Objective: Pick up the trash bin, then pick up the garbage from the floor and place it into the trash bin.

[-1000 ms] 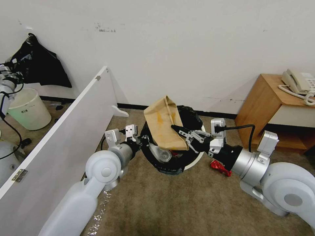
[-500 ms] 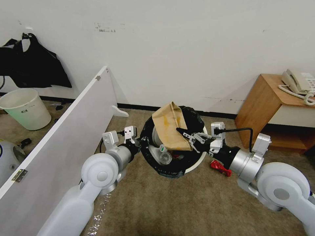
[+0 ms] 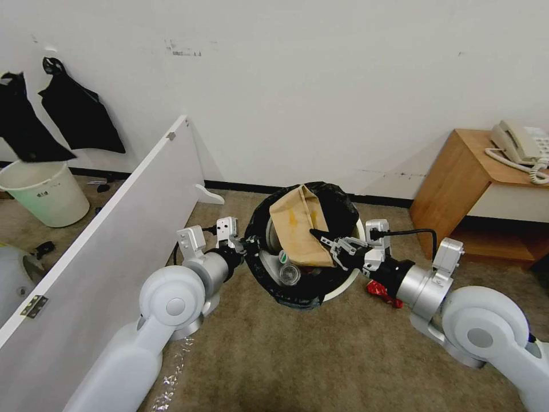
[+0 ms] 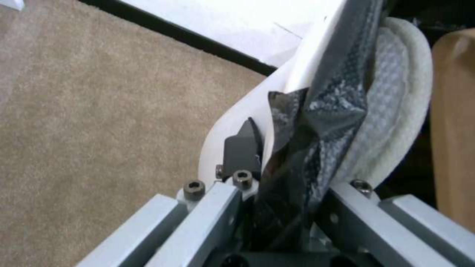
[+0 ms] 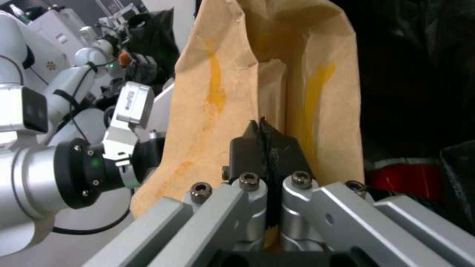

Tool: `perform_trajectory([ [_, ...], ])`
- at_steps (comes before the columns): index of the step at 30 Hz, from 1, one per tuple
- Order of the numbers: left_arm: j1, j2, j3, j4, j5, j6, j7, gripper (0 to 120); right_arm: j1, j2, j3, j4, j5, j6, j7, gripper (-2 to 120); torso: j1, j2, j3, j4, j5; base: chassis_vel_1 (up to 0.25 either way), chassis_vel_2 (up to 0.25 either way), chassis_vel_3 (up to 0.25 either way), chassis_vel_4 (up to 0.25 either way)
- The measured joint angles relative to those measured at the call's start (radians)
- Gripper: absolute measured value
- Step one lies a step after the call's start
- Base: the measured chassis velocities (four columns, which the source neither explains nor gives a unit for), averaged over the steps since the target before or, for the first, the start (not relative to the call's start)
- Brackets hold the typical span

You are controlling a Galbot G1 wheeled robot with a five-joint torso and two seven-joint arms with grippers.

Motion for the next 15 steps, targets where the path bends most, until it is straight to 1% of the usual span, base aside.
perform_trajectory([
  [12,0.001,-0.006,0.000,-0.003,-0.003,-0.002,-0.003,1,0.006,0.005,-0.008,-0.009,-0.010,-0.002,0.004,0,0.000,0.000,0.000,0.0000,0.0000,0.000,0.000,0.000,0.000],
  [13,0.001,-0.006,0.000,-0.003,-0.002,-0.002,-0.003,1,0.007,0.005,-0.008,-0.008,-0.009,-0.001,0.004,1,0.000,0.000,0.000,0.0000,0.0000,0.000,0.000,0.000,0.000],
  [14,0.001,-0.007,0.000,-0.003,-0.001,-0.002,-0.003,1,0.009,0.004,-0.008,-0.005,-0.008,-0.001,0.004,5,0.000,0.000,0.000,0.0000,0.0000,0.000,0.000,0.000,0.000],
  [15,0.001,-0.007,0.000,-0.003,-0.001,-0.002,-0.003,1,0.009,0.004,-0.008,-0.005,-0.008,-0.001,0.004,5,0.000,0.000,0.000,0.0000,0.0000,0.000,0.000,0.000,0.000],
])
